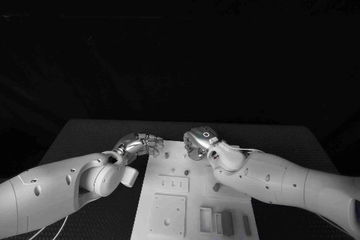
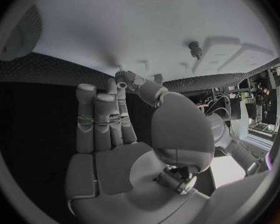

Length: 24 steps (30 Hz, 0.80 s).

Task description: Assemble the parts on the task board

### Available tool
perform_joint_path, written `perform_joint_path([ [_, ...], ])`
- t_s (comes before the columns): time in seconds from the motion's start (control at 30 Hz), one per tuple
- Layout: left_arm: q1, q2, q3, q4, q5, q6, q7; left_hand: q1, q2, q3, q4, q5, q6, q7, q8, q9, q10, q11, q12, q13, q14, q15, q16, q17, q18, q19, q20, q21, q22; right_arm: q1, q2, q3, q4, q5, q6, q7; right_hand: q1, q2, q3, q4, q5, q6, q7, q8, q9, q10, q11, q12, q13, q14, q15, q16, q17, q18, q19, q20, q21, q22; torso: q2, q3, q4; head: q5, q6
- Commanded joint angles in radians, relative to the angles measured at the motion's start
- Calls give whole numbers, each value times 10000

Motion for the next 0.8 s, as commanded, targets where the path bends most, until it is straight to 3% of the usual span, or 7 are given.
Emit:
perform_joint_path([
  [0.03, 13, 16, 9, 32, -31, 64, 67, -111, -15, -7, -47, 7, 41, 53, -33, 13, -46, -24, -46, -2, -67, 33, -15, -14, 108, -42, -41, 56, 90, 2, 38, 1, -101, 101, 513, 140, 104, -27, 46, 19, 69, -101, 33, -97, 6, -1, -69, -82, 29, -314, -223, 68, -26, 626, -53, -46, 32, 178, -1, -2, -8, 19, -27],
  [0.23, 14, 3, 9, 42, -31, 56, 59, -111, -18, -7, -47, 6, 40, 53, -36, 15, -45, -23, -50, -2, -67, 33, -15, -15, 107, -43, -42, 56, 89, 2, 52, 0, -163, 310, 690, 205, 59, -252, 36, 116, 71, -511, 212, -391, -68, -435, 115, -401, -4, -384, -53, 5, -119, 626, -186, -5, -35, 150, -7, -4, -15, 20, -32],
  [0.33, 14, 0, 9, 48, -31, 54, 55, -112, -21, -8, -47, 5, 39, 54, -38, 16, -46, -22, -53, -2, -68, 33, -15, -15, 107, -43, -42, 57, 89, 3, 48, -1, -163, 518, 678, 282, 27, -449, 3, 184, 59, -805, 345, -579, -139, -769, 226, -617, -82, -394, 69, -7, -153, 626, -205, -5, -51, 144, -8, -5, -21, 25, -35],
  [0.37, 14, 1, 9, 49, -31, 55, 53, -112, -22, -8, -47, 5, 39, 54, -39, 16, -47, -22, -54, -2, -68, 33, -15, -15, 107, -43, -42, 57, 89, 4, 49, -1, -148, 515, 686, 288, 4, -597, -30, 227, 69, -1051, 452, -724, -200, -1072, 349, -726, -164, -366, 185, 14, -159, 626, -202, -6, -54, 139, -8, -7, -21, 26, -35],
  [0.5, 14, -4, 9, 46, -31, 45, 51, -112, -28, -8, -48, 5, 34, 56, -45, 17, -51, -19, -62, -3, -70, 34, -16, -16, 106, -45, -42, 57, 88, 7, 49, -1, -102, 678, 565, 335, 42, -801, -76, 374, 64, -1322, 584, -884, -270, -1522, 517, -725, -322, -346, 349, 61, -184, 626, -192, 24, -62, 132, -9, -2, -20, 33, -35],
  [0.8, 14, -21, 9, 44, -31, 28, 50, -108, -39, -4, -51, 4, 16, 64, -67, 20, -69, -9, -90, -7, -73, 34, -18, -18, 105, -48, -43, 59, 86, 9, -38, -1, -57, 840, 209, 354, 60, -931, -312, 374, 67, -1760, 692, -1104, -383, -2219, 731, -710, -654, -403, 555, 126, -235, 626, -246, 57, -96, 131, -5, 1, -24, 29, -33],
])
